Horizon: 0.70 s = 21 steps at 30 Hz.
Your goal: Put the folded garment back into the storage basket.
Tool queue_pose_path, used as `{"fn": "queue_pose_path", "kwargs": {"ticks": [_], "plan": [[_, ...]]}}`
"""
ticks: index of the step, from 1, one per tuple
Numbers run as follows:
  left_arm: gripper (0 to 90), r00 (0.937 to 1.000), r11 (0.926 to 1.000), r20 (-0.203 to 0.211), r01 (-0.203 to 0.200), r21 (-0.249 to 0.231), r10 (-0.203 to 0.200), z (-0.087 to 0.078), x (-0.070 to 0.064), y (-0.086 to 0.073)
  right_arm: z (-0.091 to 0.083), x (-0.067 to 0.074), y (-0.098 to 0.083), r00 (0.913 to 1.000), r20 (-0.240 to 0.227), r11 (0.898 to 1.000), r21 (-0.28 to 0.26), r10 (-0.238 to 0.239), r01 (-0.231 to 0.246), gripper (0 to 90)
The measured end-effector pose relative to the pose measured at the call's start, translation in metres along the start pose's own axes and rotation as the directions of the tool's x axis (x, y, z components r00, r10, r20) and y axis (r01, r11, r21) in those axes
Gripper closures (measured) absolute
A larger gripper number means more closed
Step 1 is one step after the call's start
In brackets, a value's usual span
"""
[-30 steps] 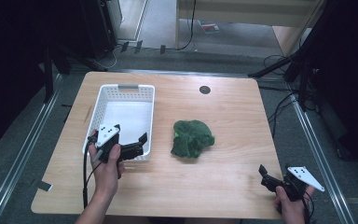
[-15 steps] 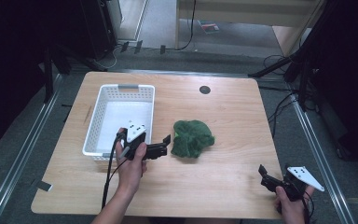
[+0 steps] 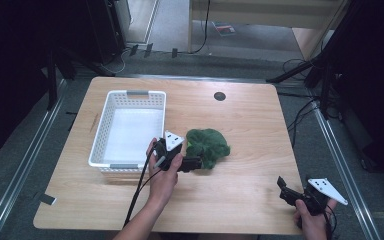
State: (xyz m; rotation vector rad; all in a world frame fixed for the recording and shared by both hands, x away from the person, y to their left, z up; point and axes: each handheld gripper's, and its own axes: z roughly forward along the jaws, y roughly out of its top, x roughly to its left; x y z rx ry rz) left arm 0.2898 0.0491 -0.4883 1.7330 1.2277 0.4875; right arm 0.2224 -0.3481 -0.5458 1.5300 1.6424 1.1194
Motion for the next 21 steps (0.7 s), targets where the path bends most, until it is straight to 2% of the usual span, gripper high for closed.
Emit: {"fn": "queue_pose_path", "kwargs": {"ticks": [4,5,9,11,17,21], "plan": [[0.0,0.9998,0.9998,-0.005,-0.018,0.007,0.018,0.008,-0.007,0.0,0.0,0.0,0.0,1.0,0.0,1.0,0.0,0.001,-0.001,0.1],[0.0,0.9988,0.9987,-0.001,-0.048,0.015,0.048,0.014,-0.015,-0.001,0.0,0.0,0.0,1.0,0.0,1.0,-0.001,-0.001,0.001,0.1],[0.0,0.9982,0.9975,0.01,-0.06,0.038,0.059,0.024,-0.022,-0.004,0.0,0.0,0.0,1.0,-0.001,1.0,-0.002,0.002,-0.002,0.1],[0.0,0.9984,0.996,0.002,-0.056,0.07,0.056,0.035,-0.024,-0.008,0.0,0.0,0.0,1.0,-0.002,1.0,-0.003,0.001,-0.001,0.1],[0.0,0.9978,0.991,-0.033,-0.053,0.123,0.057,0.053,-0.02,-0.016,0.0,0.0,0.0,1.0,-0.004,1.0,-0.004,0.002,-0.002,0.0],[0.0,0.9982,0.9902,-0.04,-0.038,0.134,0.044,0.061,-0.019,-0.018,0.0,0.0,0.0,1.0,-0.004,1.0,-0.005,0.001,-0.001,0.1]]}}
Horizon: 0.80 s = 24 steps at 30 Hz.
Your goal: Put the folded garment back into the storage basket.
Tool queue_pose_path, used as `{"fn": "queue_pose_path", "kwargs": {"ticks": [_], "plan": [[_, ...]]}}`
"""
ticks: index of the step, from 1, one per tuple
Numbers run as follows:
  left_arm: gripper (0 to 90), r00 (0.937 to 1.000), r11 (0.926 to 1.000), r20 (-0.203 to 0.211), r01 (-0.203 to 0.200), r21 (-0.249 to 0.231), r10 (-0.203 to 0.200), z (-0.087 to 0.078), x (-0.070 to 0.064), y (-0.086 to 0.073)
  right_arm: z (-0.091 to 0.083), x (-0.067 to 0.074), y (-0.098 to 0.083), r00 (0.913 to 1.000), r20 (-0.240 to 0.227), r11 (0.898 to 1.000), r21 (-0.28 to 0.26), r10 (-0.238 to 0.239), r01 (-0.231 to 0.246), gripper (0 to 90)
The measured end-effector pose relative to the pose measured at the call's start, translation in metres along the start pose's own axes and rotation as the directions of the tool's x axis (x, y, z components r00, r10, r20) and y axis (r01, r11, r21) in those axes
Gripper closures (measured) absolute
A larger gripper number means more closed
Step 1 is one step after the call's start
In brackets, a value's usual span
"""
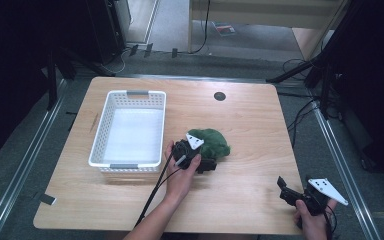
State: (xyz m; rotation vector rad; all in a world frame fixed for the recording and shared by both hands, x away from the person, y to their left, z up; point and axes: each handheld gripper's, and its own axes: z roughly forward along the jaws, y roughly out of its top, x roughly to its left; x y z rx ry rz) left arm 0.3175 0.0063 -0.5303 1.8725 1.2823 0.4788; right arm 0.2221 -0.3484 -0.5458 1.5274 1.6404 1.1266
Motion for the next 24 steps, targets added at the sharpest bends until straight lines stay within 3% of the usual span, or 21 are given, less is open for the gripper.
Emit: {"fn": "queue_pose_path", "kwargs": {"ticks": [2,7,13,19,24], "plan": [[0.0,0.9997,0.9997,0.011,0.021,0.011,-0.021,0.005,0.003,0.001,0.0,0.0,0.0,1.0,0.001,1.0,0.0,-0.002,0.002,0.1],[0.0,0.9998,0.9986,-0.003,0.021,0.049,-0.021,0.015,0.001,-0.002,0.0,0.0,0.0,1.0,0.0,1.0,0.002,-0.002,0.002,0.1],[0.0,0.9994,0.9975,0.008,0.033,0.062,-0.033,0.017,0.002,-0.003,0.0,0.0,0.0,1.0,0.001,1.0,0.004,0.0,0.0,0.1],[0.0,0.9999,0.9954,-0.013,0.002,0.095,-0.001,0.023,-0.001,-0.006,0.0,0.0,0.0,1.0,0.0,1.0,0.005,-0.001,0.001,0.1],[5.6,0.9962,0.993,-0.069,-0.045,0.109,0.053,0.024,-0.007,-0.007,0.001,0.0,0.0,1.0,0.001,1.0,0.006,-0.001,0.001,0.1]]}}
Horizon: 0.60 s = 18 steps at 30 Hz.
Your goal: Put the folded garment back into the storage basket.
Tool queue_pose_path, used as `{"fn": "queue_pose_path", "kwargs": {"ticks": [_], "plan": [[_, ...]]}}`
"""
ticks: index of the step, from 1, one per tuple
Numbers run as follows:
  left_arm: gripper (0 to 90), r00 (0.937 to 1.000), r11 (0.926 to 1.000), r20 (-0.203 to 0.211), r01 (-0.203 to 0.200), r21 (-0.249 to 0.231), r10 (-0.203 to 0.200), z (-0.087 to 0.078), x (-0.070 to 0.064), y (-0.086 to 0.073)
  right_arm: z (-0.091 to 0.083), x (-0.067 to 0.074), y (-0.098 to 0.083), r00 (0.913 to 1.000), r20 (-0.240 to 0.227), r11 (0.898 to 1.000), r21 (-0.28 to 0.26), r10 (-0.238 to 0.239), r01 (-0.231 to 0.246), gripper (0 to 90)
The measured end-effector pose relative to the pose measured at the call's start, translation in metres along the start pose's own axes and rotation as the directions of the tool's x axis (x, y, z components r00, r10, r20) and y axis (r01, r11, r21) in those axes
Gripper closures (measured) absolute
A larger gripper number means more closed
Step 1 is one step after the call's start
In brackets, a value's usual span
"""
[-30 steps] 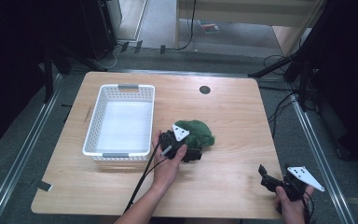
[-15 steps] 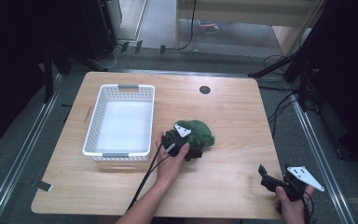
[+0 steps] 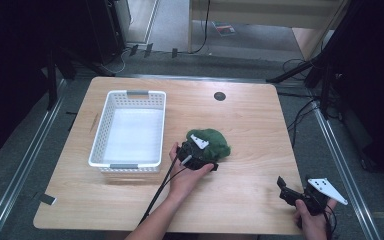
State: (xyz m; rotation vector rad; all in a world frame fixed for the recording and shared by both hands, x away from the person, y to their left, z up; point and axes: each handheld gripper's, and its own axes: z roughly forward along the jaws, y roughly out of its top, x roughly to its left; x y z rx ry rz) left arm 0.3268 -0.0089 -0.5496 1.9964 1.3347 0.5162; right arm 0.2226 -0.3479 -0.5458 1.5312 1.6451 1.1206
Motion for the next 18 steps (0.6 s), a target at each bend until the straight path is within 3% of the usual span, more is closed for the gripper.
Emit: {"fn": "queue_pose_path", "kwargs": {"ticks": [9,12,13,14,18], "plan": [[13.5,0.9992,0.9996,-0.028,-0.028,-0.002,0.028,-0.001,-0.0027,-0.0004,0.0003,-0.0004,0.0001,1.0,-0.003,1.0,0.001,0.0,0.0,0.1],[27.3,0.9994,0.9992,-0.014,-0.031,-0.025,0.031,-0.0019,-0.0011,-0.0002,0.0002,-0.0004,0.0001,1.0,-0.004,1.0,0.0,0.0,0.0,0.1],[27.3,0.9995,0.9991,-0.008,-0.031,-0.029,0.03,-0.0026,0.0,-0.0001,0.0002,-0.0004,0.0001,1.0,-0.004,1.0,0.001,0.001,-0.001,0.1],[33.5,0.9999,0.9994,0.012,-0.011,-0.034,0.011,-0.0038,0.0022,0.0004,0.0004,-0.0006,0.0002,1.0,-0.005,1.0,0.0,0.0,0.0,0.1],[38.8,0.9995,0.999,0.031,0.008,-0.044,-0.006,-0.0062,0.0057,0.0019,0.0004,-0.0007,0.0002,1.0,-0.005,1.0,0.0,0.0,0.0,0.1]]}}
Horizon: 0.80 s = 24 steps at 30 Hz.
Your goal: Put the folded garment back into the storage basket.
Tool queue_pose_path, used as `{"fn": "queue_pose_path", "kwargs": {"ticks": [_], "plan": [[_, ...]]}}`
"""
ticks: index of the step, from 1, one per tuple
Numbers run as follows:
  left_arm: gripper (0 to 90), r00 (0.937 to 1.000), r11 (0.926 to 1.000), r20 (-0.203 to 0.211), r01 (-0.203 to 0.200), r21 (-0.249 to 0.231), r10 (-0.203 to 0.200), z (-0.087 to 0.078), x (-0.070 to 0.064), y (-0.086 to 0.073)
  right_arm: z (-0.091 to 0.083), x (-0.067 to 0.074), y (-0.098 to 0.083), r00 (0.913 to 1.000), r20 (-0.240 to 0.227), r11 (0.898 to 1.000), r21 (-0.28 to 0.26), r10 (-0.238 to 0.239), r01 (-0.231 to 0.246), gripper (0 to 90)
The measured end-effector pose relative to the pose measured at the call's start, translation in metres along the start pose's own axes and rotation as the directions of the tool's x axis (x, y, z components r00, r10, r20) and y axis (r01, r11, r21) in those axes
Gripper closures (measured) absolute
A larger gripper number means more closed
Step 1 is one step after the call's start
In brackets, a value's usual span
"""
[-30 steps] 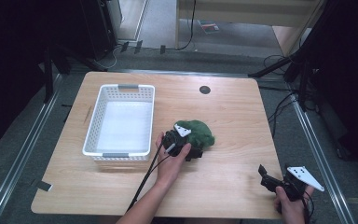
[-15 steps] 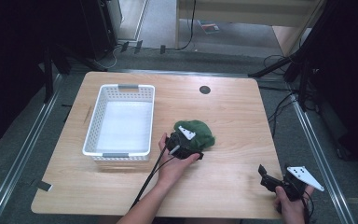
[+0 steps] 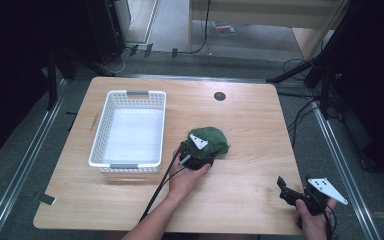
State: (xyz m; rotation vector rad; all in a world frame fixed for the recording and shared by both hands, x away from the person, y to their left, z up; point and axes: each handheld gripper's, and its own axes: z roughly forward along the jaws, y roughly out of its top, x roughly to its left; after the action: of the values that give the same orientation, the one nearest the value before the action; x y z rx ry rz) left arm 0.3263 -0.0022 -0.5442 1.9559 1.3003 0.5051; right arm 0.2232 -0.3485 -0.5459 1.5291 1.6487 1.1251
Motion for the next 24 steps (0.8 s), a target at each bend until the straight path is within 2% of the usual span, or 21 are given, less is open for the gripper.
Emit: {"fn": "queue_pose_path", "kwargs": {"ticks": [2,5,10,24], "plan": [[40.9,0.9998,0.9998,0.01,0.014,-0.017,-0.014,-0.002,0.0,0.002,0.0,0.0,0.0,1.0,0.0,1.0,0.0,0.0,0.0,0.1],[41.9,0.9999,0.9994,0.011,0.008,-0.033,-0.008,-0.007,0.0,0.004,0.0,0.0,0.0,1.0,-0.001,1.0,0.0,0.0,0.0,0.1],[41.7,0.9995,0.9981,0.023,0.023,-0.058,-0.021,-0.018,0.002,0.011,0.0,0.0,0.0,1.0,0.0,1.0,0.0,0.001,-0.001,0.1],[41.5,0.9984,0.9902,0.056,0.014,-0.139,-0.006,-0.048,0.002,0.029,0.0,0.0,0.0,1.0,0.001,1.0,0.001,0.0,0.0,0.1]]}}
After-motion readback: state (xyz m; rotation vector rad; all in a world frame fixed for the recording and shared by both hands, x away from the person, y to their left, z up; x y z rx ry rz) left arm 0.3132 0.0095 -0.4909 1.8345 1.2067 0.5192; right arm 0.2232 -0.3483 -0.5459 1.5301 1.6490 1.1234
